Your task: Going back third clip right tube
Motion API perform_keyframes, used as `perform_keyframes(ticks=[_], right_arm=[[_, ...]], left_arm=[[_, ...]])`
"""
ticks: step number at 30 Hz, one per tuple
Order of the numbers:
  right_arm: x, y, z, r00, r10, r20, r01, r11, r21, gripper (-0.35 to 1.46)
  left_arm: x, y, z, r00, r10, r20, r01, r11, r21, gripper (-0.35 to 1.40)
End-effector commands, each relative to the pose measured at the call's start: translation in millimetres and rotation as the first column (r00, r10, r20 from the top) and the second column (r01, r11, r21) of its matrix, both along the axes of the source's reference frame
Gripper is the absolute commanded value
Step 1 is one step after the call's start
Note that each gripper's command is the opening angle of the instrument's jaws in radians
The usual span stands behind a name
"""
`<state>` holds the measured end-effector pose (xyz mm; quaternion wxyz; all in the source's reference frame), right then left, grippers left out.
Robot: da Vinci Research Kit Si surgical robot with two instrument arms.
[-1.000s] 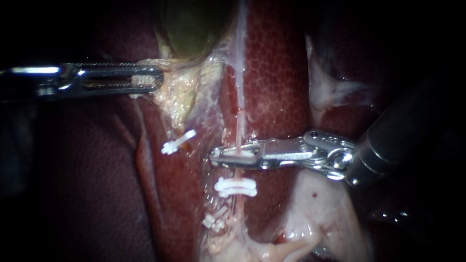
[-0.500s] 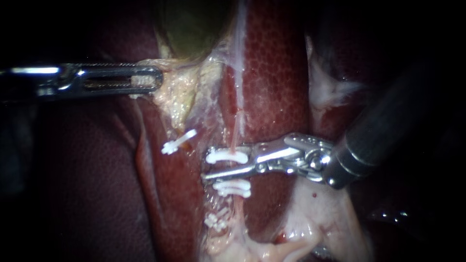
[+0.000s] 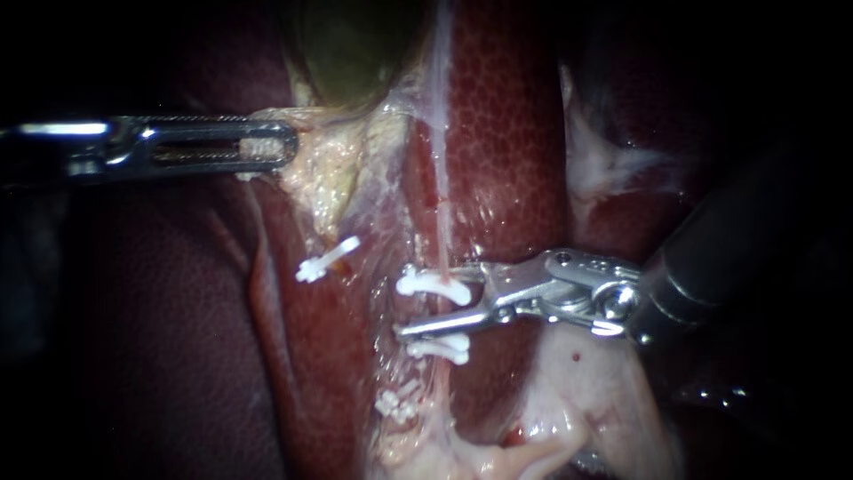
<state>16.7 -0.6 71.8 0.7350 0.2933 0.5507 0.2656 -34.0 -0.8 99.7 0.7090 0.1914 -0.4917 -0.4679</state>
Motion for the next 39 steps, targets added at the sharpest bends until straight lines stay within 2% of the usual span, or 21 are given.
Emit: perform_keyframes(ticks=[1,6,13,17,23,30,39], right_arm=[[-0.3,0.1,-0.1,1.0,0.004,0.003,-0.004,1.0,0.003,0.6],[-1.9,0.7,-0.5,0.9997,0.018,0.016,-0.018,1.0,-0.015,0.6],[-3.5,1.2,-1.3,0.9999,0.007,0.01,-0.007,0.999,-0.031,0.6],[-3.4,1.1,-1.4,0.9999,0.01,0.012,-0.009,0.999,-0.032,0.6],[-2.9,0.7,-1.5,1.0,-0.004,0.002,0.004,1.0,-0.029,0.6],[-4.2,0.9,-1.8,0.9997,-0.022,-0.007,0.022,0.998,-0.053,0.6],[-7.6,2.6,-4.0,0.9985,-0.051,-0.02,0.049,0.993,-0.109,0.6]], left_arm=[[0.0,0.0,0.0,1.0,0.0,0.0,0.0,1.0,0.0,-0.3],[0.0,0.0,0.0,1.0,0.0,0.0,0.0,1.0,0.0,-0.3],[0.0,0.0,0.0,1.0,0.0,0.0,0.0,1.0,0.0,-0.3],[0.0,-0.1,0.0,1.0,0.0,0.0,0.0,1.0,0.0,-0.3],[0.0,-0.1,0.1,1.0,0.0,0.0,0.0,1.0,-0.001,-0.28],[0.0,-0.1,0.1,1.0,0.0,0.0,0.0,1.0,-0.001,-0.28],[0.0,-0.2,0.1,1.0,0.0,0.0,0.0,1.0,-0.001,-0.28]])
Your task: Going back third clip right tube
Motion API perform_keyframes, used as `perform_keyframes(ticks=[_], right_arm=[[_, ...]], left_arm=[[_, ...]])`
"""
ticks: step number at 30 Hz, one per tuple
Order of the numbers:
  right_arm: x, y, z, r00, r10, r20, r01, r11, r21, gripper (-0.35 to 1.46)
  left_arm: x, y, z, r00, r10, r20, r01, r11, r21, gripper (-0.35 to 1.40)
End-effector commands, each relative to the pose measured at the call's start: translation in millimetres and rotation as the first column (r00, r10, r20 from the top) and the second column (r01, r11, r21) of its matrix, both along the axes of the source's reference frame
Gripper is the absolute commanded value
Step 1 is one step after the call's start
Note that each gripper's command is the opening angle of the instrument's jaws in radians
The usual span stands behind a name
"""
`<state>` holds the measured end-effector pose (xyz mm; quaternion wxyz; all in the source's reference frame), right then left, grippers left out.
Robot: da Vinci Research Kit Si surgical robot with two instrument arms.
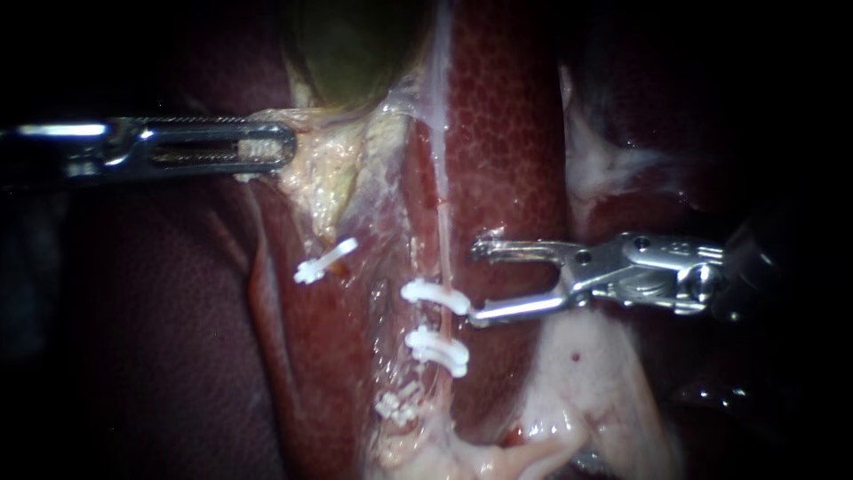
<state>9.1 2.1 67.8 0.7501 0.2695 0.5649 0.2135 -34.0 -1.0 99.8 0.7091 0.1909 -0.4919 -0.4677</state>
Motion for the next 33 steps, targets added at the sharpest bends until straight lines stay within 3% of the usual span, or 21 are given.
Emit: perform_keyframes(ticks=[1,9,15,22,26,33], right_arm=[[-0.2,0.0,-0.4,1.0,-0.004,-0.002,0.004,1.0,-0.009,0.6],[-1.2,0.8,-4.5,0.9992,-0.034,-0.021,0.032,0.998,-0.052,0.6],[-1.7,1.4,-6.3,0.9982,-0.048,-0.037,0.045,0.996,-0.08,0.6],[-2.0,1.6,-7.4,0.9977,-0.051,-0.046,0.046,0.995,-0.093,0.6],[-2.0,1.6,-7.4,0.9977,-0.051,-0.046,0.046,0.995,-0.093,0.6],[-2.1,1.6,-7.5,0.9976,-0.051,-0.046,0.047,0.995,-0.093,0.6]], left_arm=[[0.0,0.0,0.0,1.0,0.0,0.0,0.0,1.0,0.0,-0.28],[-0.1,-0.1,0.1,1.0,-0.001,-0.001,0.001,1.0,-0.001,-0.27],[-0.4,-0.3,0.3,1.0,-0.002,-0.002,0.002,1.0,-0.003,-0.27],[-0.7,-0.5,0.6,1.0,-0.004,-0.004,0.004,1.0,-0.005,-0.27],[-1.4,-1.2,1.5,1.0,-0.008,-0.005,0.008,1.0,-0.013,-0.27],[-3.1,-2.6,3.7,0.9996,0.024,-0.013,-0.024,1.0,-0.018,-0.27]])
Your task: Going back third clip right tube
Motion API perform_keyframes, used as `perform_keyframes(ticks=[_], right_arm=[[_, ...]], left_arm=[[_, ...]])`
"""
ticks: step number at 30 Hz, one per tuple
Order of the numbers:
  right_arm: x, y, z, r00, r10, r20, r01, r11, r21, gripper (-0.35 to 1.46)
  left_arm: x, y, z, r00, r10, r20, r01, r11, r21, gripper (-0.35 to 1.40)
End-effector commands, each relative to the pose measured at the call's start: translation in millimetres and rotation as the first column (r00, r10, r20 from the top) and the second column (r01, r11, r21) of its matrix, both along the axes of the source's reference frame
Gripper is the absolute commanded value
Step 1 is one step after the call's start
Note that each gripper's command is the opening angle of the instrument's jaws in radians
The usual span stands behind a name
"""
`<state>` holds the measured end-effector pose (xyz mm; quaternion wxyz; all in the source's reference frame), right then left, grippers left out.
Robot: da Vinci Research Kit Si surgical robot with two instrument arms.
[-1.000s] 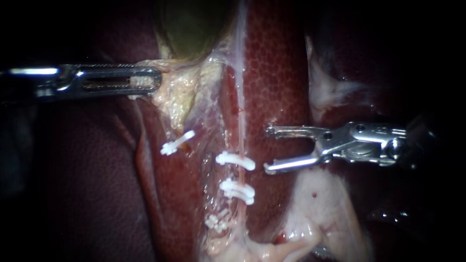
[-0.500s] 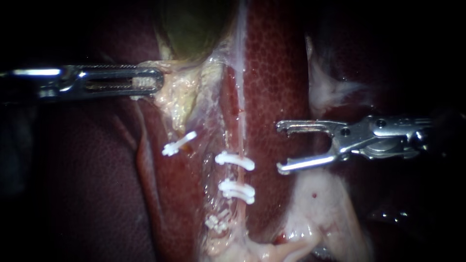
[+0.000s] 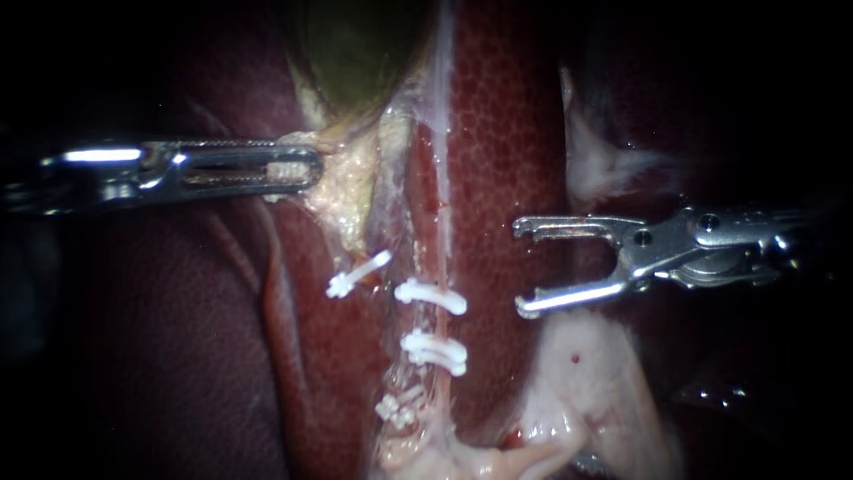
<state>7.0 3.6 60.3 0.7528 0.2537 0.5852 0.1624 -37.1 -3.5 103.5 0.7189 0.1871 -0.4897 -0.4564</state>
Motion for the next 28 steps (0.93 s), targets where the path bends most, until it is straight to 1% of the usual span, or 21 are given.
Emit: perform_keyframes(ticks=[1,2,5,9,28], right_arm=[[0.0,0.0,0.0,1.0,0.0,0.0,0.0,1.0,0.0,0.6],[0.0,0.0,0.0,1.0,0.0,0.0,0.0,1.0,0.0,0.6],[0.0,0.0,0.0,1.0,0.0,0.0,0.0,1.0,0.0,0.6],[0.1,0.0,0.0,1.0,-0.002,-0.002,0.002,1.0,0.001,0.6],[0.1,0.3,-0.7,0.9998,-0.016,-0.015,0.015,0.999,-0.033,0.6]], left_arm=[[-0.3,-0.3,0.3,1.0,0.002,-0.001,-0.002,1.0,0.005,-0.27],[-0.7,-0.6,0.6,1.0,0.008,-0.004,-0.008,1.0,0.006,-0.27],[-1.6,-1.1,1.2,0.9999,0.015,-0.003,-0.015,1.0,0.011,-0.27],[-2.3,-1.2,1.5,0.9998,0.018,0.0,-0.018,1.0,0.011,-0.27],[-2.4,-1.2,1.5,0.9998,0.018,-0.001,-0.018,1.0,0.011,-0.27]])
